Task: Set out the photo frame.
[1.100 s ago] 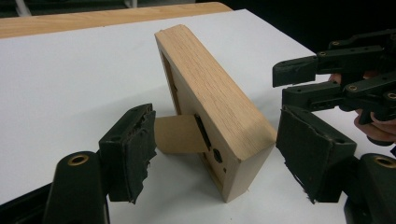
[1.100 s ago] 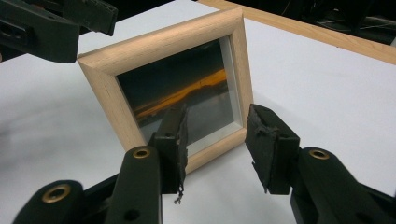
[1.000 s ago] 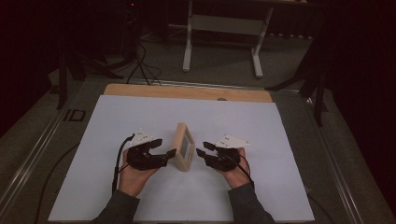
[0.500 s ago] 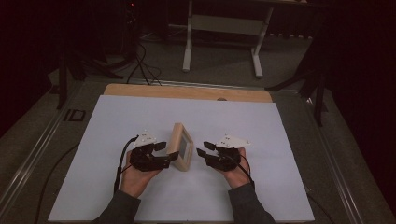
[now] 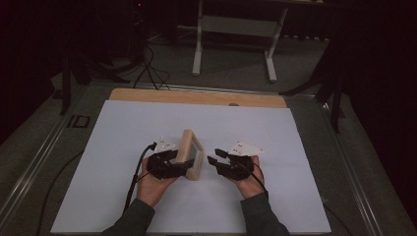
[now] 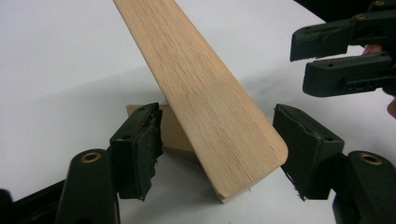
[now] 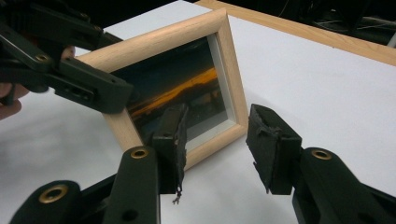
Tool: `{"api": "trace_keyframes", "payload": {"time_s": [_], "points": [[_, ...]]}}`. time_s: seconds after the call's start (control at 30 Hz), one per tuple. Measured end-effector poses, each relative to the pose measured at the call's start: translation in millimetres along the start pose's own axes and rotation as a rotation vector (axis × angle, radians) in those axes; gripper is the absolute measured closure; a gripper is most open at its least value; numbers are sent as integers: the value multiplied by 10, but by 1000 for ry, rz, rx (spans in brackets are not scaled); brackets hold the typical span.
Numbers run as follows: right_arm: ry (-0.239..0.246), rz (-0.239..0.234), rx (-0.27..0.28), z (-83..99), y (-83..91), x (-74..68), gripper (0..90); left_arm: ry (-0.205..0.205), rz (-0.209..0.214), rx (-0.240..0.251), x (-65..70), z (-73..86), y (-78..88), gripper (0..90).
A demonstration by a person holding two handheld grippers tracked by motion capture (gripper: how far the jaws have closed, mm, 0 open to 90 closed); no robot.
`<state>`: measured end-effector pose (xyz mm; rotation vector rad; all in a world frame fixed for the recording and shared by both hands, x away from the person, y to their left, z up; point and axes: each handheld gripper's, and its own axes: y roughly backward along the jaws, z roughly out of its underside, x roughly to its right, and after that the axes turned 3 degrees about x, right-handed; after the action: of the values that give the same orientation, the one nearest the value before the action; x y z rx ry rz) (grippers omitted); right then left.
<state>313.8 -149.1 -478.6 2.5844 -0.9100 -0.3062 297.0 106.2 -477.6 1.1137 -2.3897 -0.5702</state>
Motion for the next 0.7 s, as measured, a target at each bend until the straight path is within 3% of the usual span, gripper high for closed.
{"api": "trace_keyframes", "payload": {"time_s": [0.27, 0.7], "points": [[-7, -3, 9, -11, 23, 15, 532, 11, 20, -7, 4, 21, -19, 462], [-15, 3, 23, -32, 68, 44, 522, 10, 7, 3, 7, 22, 8, 508]]}}
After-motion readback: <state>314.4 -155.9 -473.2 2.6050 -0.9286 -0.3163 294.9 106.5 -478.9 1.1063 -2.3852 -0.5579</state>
